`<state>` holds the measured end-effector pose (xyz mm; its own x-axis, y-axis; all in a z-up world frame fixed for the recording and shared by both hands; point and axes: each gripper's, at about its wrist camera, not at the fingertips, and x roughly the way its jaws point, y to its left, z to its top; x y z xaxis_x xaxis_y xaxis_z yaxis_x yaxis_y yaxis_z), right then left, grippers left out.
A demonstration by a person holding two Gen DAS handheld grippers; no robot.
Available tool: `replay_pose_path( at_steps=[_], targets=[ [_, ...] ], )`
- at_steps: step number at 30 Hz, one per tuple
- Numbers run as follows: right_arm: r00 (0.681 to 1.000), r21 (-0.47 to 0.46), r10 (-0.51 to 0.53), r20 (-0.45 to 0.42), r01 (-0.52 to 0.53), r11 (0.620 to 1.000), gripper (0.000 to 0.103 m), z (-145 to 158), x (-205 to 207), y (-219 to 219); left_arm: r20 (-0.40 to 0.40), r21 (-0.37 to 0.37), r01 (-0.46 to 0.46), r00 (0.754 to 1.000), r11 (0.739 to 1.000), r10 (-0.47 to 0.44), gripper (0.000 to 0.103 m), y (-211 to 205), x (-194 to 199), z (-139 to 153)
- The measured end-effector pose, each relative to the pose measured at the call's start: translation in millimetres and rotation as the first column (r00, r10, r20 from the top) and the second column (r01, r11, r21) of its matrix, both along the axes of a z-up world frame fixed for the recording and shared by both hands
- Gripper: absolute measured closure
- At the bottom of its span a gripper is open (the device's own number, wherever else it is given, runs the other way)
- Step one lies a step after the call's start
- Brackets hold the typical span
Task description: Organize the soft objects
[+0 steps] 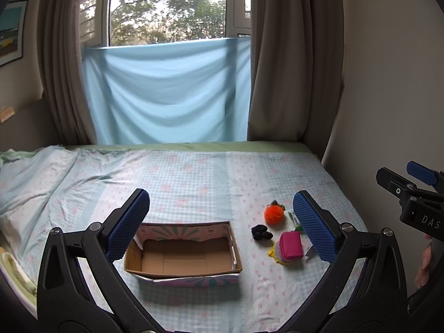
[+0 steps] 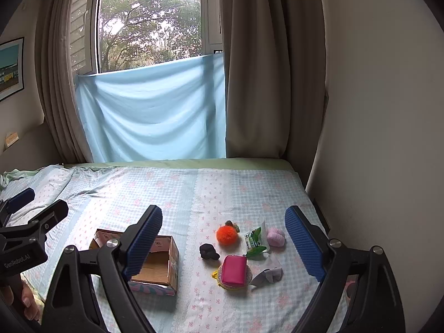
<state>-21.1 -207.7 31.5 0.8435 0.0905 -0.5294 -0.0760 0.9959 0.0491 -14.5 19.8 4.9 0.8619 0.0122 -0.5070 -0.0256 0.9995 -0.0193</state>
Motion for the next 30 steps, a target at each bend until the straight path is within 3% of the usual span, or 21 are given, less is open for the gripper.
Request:
replay_pose_path(
  at_steps=[21, 30],
  targets=[
    [1.0, 0.016, -0.02, -0.009, 0.02, 1.0, 0.015, -0.7, 5.1, 2.7, -0.007, -0.007, 0.001, 1.0, 1.0, -0.001, 0.0, 9.4, 0.9, 0.2],
    [0.988, 0.04, -0.118, -0.095, 0.123, 0.992, 0.015, -18.3, 18.9, -30.2, -0.115, -0.011, 0.085, 0.99, 0.996, -0.085, 0.0, -0.3, 31.4, -16.5]
  ],
)
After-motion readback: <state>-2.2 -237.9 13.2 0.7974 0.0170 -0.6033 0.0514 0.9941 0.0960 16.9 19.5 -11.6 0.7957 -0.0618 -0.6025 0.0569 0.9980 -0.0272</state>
